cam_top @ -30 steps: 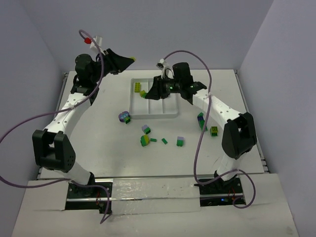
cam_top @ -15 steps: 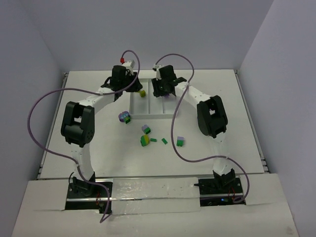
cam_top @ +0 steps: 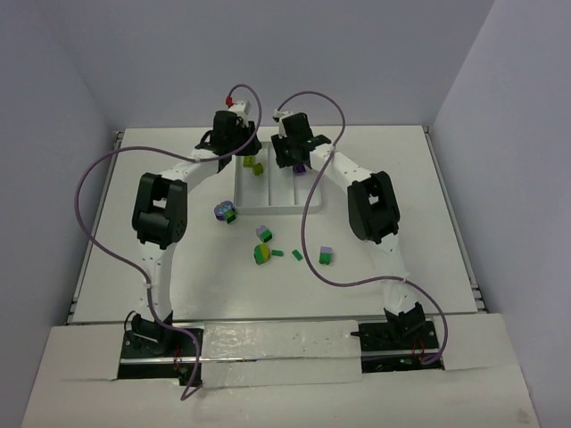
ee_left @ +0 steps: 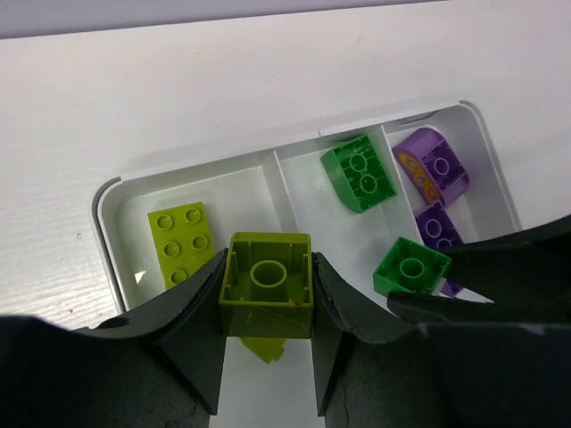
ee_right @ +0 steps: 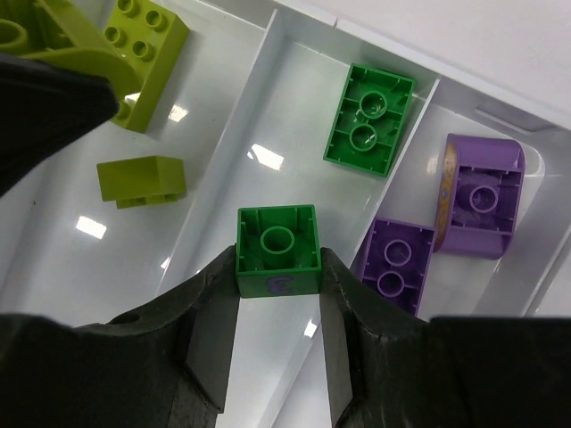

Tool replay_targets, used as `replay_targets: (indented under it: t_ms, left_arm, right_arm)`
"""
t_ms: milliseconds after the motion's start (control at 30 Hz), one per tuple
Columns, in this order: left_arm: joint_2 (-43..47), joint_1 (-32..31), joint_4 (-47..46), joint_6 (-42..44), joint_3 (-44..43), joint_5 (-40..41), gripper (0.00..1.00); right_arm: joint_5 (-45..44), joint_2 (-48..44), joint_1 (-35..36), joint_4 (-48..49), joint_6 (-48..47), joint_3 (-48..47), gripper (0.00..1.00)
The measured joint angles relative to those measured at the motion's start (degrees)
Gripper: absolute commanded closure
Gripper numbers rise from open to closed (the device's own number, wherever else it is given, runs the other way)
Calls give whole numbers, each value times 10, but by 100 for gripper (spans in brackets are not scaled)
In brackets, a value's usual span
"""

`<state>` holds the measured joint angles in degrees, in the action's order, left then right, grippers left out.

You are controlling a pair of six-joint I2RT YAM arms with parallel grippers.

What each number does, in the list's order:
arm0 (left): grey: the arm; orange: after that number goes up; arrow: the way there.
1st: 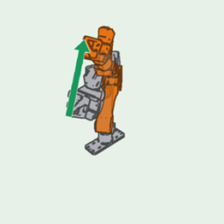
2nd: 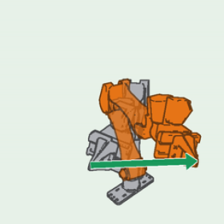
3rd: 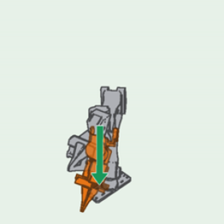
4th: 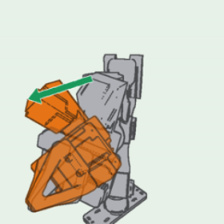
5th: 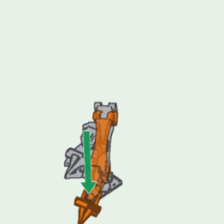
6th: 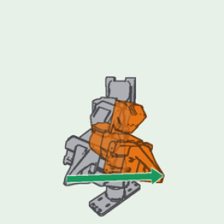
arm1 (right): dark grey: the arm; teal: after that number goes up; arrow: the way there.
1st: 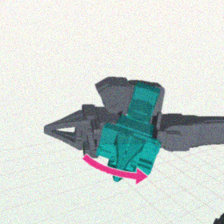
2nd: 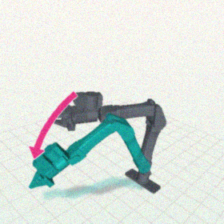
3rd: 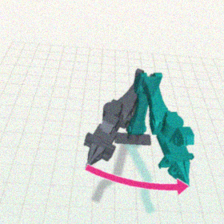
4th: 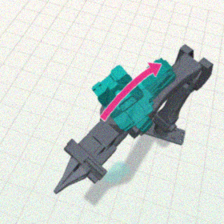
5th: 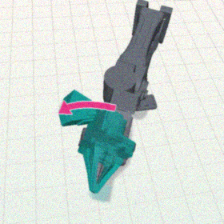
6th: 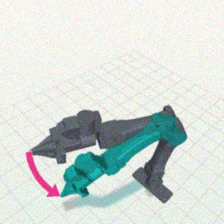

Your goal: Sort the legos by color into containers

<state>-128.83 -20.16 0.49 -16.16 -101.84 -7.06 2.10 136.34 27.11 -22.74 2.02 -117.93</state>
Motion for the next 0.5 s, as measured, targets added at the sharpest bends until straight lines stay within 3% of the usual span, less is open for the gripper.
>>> replay_targets:
  t_ms: [33,167,300,433,500]
  left_arm:
    - [-9,0,-1,0,-7,0,93]
    - [-41,0,3,0,-30,6,90]
    - [-64,0,6,0,-50,9,85]
    - [-80,-1,13,-1,-75,10,69]
    - [-88,-1,18,-1,-93,12,57]
  right_arm:
    - [-1,3,0,0,0,-2,86]
    - [-5,17,0,-4,-2,-17,59]
    - [-7,32,0,-7,-4,-32,38]
    - [-4,35,0,-8,-5,-33,23]
    - [-4,35,1,-9,-6,-36,21]
